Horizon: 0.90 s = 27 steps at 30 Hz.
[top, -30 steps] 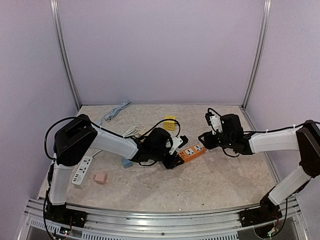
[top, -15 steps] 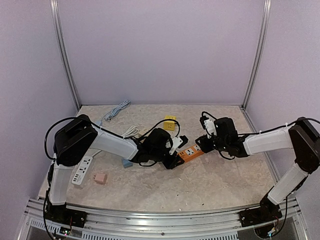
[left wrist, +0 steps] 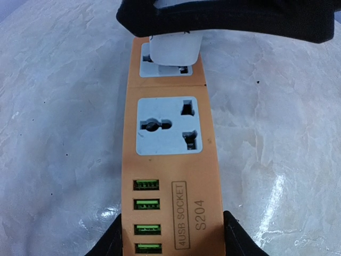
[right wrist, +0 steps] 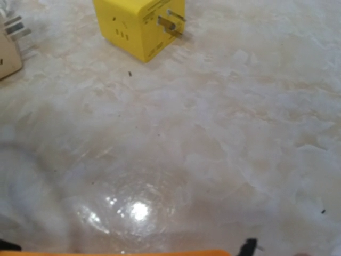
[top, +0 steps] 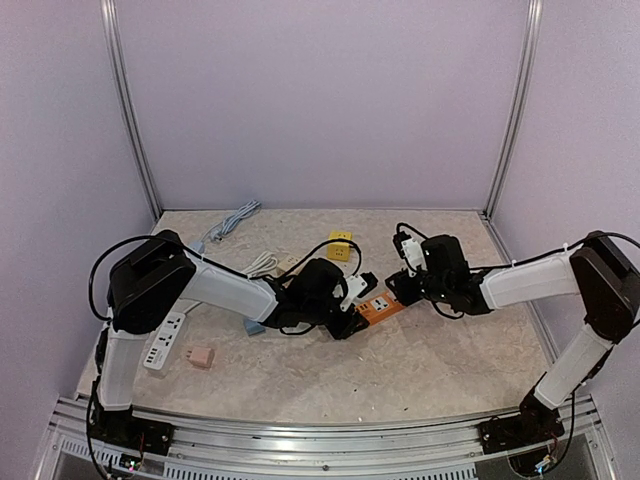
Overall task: Insert the plug
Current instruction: Insert the plug into the socket slot.
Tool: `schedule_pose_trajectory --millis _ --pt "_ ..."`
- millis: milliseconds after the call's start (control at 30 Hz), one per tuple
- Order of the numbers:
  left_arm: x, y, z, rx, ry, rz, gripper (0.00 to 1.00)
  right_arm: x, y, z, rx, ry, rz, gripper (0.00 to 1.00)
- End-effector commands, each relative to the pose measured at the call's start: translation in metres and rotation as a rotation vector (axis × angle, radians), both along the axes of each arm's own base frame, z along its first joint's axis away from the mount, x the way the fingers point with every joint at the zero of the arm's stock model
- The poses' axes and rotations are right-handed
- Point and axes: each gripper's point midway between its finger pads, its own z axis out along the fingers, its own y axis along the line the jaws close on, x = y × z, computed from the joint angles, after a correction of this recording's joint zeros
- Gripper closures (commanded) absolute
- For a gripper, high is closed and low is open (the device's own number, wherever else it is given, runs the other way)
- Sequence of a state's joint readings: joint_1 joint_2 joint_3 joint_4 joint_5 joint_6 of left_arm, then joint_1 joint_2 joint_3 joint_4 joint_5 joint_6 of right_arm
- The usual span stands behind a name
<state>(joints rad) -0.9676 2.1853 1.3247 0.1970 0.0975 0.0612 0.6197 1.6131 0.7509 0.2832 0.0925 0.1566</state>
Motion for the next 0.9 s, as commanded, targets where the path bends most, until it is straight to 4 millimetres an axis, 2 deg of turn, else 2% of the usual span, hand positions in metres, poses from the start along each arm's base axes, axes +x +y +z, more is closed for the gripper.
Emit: schedule_pose_trajectory --millis 0,333,600,800,867 --pt "-0.001 0.004 -0.012 0.04 0.005 0.008 0.62 -0.006 0.003 -0.006 -0.014 0.011 0.006 0.79" --pt "-0.001 0.002 -0.007 0.033 -0.002 0.001 0.62 -0.007 -0.014 0.0 -0.055 -0.014 -0.058 0.79" --pt "0.0 0.002 -0.006 0.033 -0.003 0.002 0.62 -0.009 -0.002 -0.009 -0.033 0.014 -0.008 0.79" --pt "0.0 0.002 -0.005 0.035 -0.007 0.003 0.62 -0.014 0.004 -0.008 0.001 0.021 0.029 0.79" --pt "0.001 0.001 -0.005 0.035 -0.009 0.003 0.62 -0.013 0.001 -0.009 -0.008 0.023 0.016 0.79"
